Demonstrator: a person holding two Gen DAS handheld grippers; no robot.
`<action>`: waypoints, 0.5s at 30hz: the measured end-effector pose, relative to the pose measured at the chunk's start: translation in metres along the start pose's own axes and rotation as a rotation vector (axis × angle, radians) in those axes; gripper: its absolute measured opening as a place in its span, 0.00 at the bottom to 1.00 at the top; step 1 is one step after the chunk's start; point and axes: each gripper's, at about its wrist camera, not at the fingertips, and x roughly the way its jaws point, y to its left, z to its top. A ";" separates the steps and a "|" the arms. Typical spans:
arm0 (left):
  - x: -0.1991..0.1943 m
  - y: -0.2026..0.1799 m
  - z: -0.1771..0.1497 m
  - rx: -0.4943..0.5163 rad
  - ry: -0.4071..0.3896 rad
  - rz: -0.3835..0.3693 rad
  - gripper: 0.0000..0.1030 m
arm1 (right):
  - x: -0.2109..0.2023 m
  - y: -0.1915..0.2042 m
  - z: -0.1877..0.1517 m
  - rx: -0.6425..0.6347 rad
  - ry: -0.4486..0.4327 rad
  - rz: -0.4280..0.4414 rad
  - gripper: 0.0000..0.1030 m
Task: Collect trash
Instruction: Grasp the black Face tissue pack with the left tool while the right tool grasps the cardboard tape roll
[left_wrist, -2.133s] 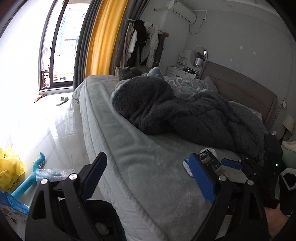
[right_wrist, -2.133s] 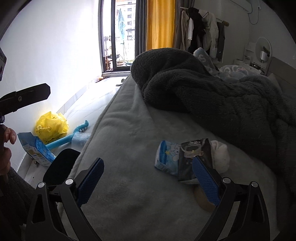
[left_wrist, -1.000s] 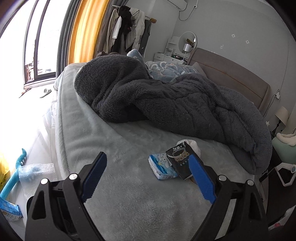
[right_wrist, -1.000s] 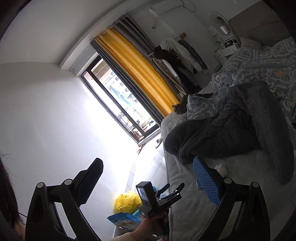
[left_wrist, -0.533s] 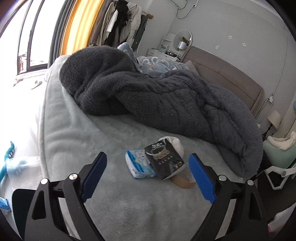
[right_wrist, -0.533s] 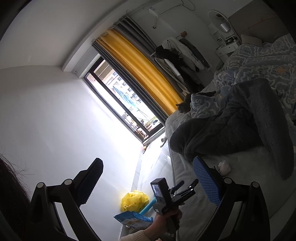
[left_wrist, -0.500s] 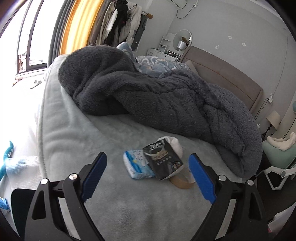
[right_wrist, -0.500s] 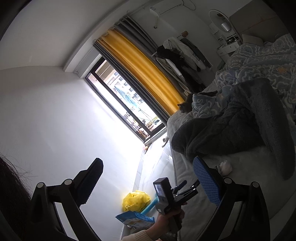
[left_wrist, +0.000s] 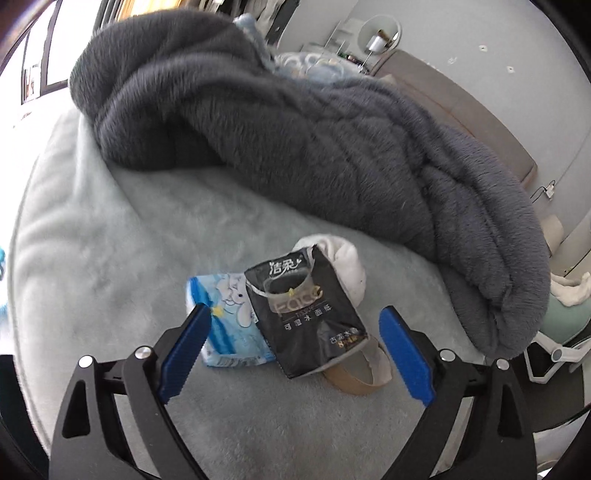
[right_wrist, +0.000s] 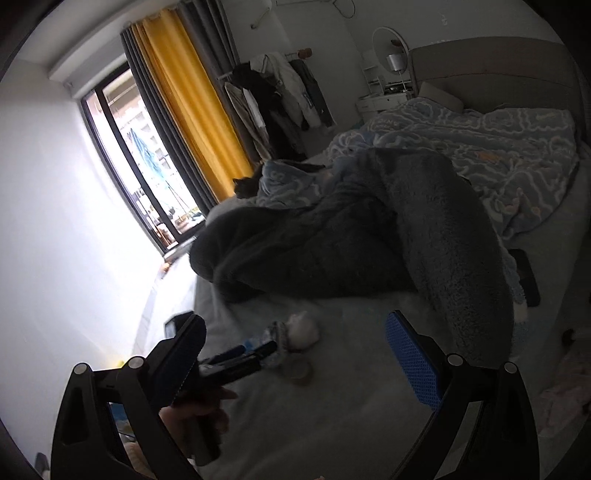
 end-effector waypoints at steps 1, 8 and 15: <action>0.003 -0.001 0.000 -0.006 0.004 -0.016 0.91 | 0.013 -0.003 -0.007 -0.022 0.016 -0.021 0.96; 0.023 -0.006 0.004 0.016 0.035 -0.002 0.73 | 0.086 -0.021 -0.053 -0.126 0.114 -0.086 0.96; 0.017 -0.002 0.007 0.012 0.007 -0.052 0.60 | 0.116 -0.016 -0.065 -0.200 0.144 -0.078 0.96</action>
